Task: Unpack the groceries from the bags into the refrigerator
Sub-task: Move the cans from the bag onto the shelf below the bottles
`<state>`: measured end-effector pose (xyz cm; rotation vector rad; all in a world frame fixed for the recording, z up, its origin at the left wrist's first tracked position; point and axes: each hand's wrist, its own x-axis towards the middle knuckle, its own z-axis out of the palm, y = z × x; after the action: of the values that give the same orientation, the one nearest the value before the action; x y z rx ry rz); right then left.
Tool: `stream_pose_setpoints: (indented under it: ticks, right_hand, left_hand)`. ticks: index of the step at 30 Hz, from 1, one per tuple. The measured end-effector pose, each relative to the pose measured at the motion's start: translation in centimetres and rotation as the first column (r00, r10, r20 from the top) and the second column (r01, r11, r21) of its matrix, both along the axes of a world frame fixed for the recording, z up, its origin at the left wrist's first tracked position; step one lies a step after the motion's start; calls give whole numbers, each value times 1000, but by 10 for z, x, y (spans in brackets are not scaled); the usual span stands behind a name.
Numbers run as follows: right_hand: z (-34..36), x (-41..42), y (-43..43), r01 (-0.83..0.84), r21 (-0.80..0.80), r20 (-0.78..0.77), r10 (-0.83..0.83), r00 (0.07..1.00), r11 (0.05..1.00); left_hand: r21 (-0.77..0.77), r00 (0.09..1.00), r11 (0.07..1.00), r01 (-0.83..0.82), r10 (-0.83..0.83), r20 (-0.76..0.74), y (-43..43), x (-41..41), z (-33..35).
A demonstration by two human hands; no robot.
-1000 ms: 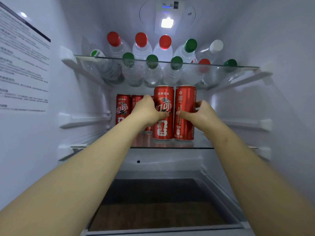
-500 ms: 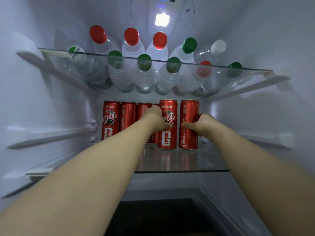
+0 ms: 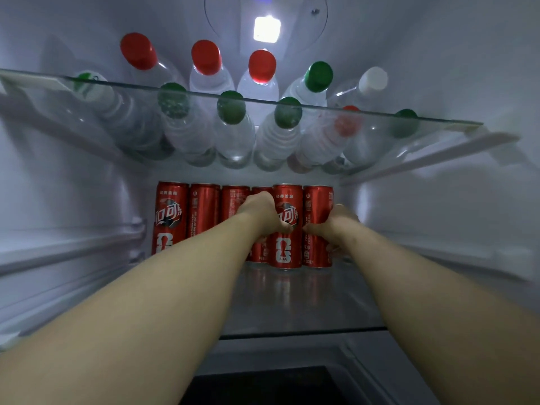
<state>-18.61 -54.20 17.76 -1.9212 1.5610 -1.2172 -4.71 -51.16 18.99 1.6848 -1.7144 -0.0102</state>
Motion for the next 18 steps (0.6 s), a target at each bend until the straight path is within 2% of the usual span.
stream_pose_setpoints:
  ticks: [4, 6, 8, 11, 14, 18]
  right_hand:
    - [-8, -10, -2, 19, -74, 87, -12, 996, 997]
    - [-9, -15, 2, 34, -151, 49, -26, 998, 988]
    - [-11, -14, 9, -2, -152, -113, -15, 994, 988]
    - [-15, -8, 15, -79, -33, -331, 64, 941, 996]
    - [-16, -9, 20, -123, 83, -365, 145, 920, 989]
    - [-16, -9, 23, -113, 82, -377, 135, 916, 990]
  left_hand:
    - [-152, 998, 988, -3, 13, 65, -4, -1, -9]
    - [-209, 984, 976, 64, -27, 176, -2, -4, -13]
    - [-168, 953, 975, 142, -89, 290, 0, -4, -18]
    - [-43, 900, 982, 182, -149, 410, 2, -3, -24]
    - [-21, 856, 988, 155, -124, 501, 0, -2, -23]
    - [8, 829, 993, 120, -104, 550, -1, -4, -22]
